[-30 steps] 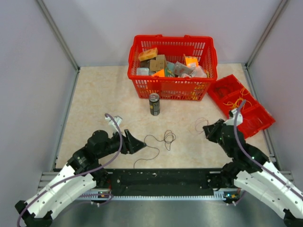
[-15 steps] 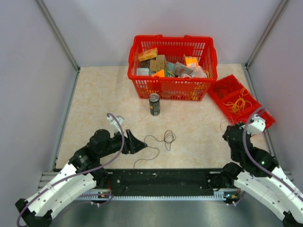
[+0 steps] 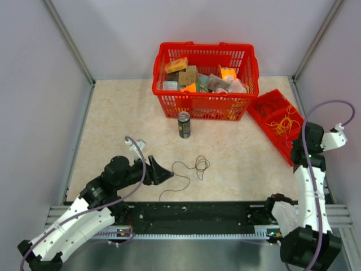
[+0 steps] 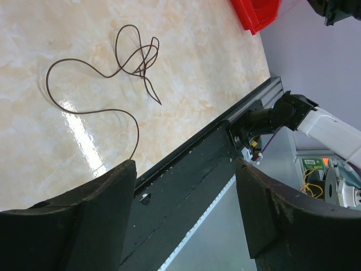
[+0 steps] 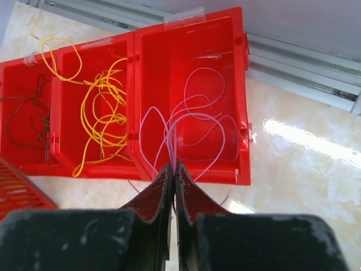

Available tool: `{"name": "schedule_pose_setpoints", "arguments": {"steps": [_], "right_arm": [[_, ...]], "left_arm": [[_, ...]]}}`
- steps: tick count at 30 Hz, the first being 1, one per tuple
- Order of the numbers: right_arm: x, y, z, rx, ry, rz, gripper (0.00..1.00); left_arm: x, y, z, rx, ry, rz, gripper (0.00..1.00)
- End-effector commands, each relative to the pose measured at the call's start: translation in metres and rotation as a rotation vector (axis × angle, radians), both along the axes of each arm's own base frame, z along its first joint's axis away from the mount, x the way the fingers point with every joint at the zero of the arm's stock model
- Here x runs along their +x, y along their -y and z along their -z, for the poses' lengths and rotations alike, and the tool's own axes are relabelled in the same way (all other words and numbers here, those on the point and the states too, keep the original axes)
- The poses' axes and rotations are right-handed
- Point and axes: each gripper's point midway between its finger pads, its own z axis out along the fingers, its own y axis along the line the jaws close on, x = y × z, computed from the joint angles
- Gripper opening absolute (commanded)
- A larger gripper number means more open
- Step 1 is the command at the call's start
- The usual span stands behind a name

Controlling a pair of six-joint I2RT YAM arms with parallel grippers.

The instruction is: Untangle the cables

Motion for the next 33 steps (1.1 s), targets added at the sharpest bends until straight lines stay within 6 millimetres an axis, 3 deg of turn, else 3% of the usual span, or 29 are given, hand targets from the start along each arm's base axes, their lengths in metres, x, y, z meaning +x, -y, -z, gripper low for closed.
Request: {"name": "schedule_pose_setpoints", "arguments": {"steps": [1,8,12,15,19,23,24,27,33], "right_arm": [[0.032,0.015,-0.004,0.02,0.098,0.015,0.0],[0.045,0.038,0.037,0.094,0.1,0.143,0.0],[0.033,0.052,0.049,0.056,0.045,0.241,0.0],[0.035,0.056,0.052,0.059,0.046,0.27,0.03],[0.035,0.057,0.049,0.059,0.017,0.265,0.2],[0.035,0.051,0.032,0.029,0.033,0.193,0.82],[0.036,0.048,0.025,0.023,0.038,0.16,0.87],[0.037,0.024,0.006,0.036,0.097,0.022,0.88],[0.033,-0.085,-0.015,0.003,0.192,-0.406,0.85]], "left_arm": [[0.003,0.001,-0.021,-0.02,0.06,0.002,0.75],[0.008,0.013,-0.015,-0.009,0.033,0.04,0.75],[0.007,0.015,-0.016,-0.012,0.025,0.049,0.75],[0.006,0.015,-0.013,-0.015,0.014,0.053,0.75],[0.001,0.015,-0.013,-0.025,0.0,0.063,0.75],[-0.001,0.01,-0.015,-0.031,0.012,0.05,0.74],[-0.001,0.01,-0.017,-0.034,0.014,0.048,0.74],[-0.001,0.007,-0.015,-0.029,0.017,0.037,0.74],[0.004,0.015,0.0,-0.026,-0.018,0.043,0.75]]}}
